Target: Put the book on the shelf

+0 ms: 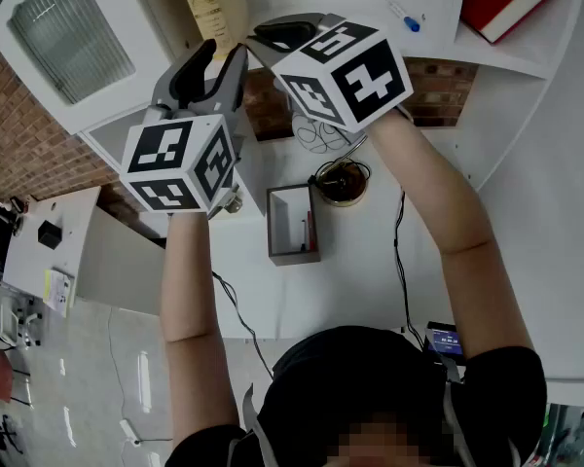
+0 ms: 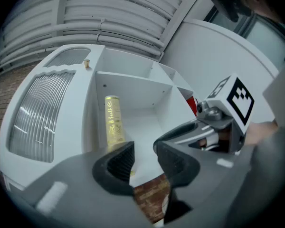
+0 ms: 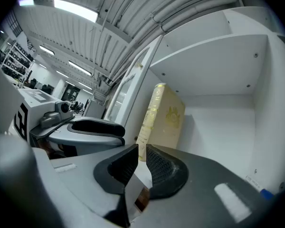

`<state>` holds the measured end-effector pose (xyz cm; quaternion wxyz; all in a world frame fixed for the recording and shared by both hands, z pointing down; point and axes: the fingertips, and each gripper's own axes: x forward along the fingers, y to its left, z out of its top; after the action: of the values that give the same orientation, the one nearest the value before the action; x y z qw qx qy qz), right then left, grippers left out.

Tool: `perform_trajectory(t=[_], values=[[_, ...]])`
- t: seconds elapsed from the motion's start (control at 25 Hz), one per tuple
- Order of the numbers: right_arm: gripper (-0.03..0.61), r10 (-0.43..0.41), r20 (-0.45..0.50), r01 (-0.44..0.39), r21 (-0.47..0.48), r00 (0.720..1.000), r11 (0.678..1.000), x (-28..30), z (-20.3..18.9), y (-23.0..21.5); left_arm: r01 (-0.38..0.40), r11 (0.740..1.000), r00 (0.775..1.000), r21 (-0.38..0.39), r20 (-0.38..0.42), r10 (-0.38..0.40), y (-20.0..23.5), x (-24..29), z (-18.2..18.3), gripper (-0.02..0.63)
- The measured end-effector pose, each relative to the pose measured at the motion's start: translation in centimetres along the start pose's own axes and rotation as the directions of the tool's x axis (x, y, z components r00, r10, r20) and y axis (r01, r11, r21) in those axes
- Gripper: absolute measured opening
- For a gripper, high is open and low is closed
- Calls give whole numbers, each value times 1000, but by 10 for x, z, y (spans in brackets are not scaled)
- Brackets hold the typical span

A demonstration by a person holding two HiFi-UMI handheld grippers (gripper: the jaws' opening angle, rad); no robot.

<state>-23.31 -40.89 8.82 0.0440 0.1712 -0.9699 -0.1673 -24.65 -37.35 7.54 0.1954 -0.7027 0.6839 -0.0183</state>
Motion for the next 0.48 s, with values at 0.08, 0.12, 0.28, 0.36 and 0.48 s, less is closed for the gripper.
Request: perform_trajectory(t=[0.08,0.12,0.28,0.36,0.48], values=[[48,-11,8,11,0,1000,1000,-6,-5,2,6,1000,1000,8,7,-6,-6,-2,-2,149],[46,-15,12,15,1,1000,1000,-9,-7,3,8,1000,1000,11,11,-8,-8,-3,-3,149],[35,-58,52,58,7,997,998,-19,-12,3,17,1000,999,4,35,-17,-14,-5,-8,149],[24,-98,94,98,2,991,995,-27,-13,2,15,1000,998,5,67,-15,-16,-9,-11,146],[15,-138,166,139,6,976,990,-37,-12,4,11,1000,994,4,105,-12,-17,-14,-15,144]])
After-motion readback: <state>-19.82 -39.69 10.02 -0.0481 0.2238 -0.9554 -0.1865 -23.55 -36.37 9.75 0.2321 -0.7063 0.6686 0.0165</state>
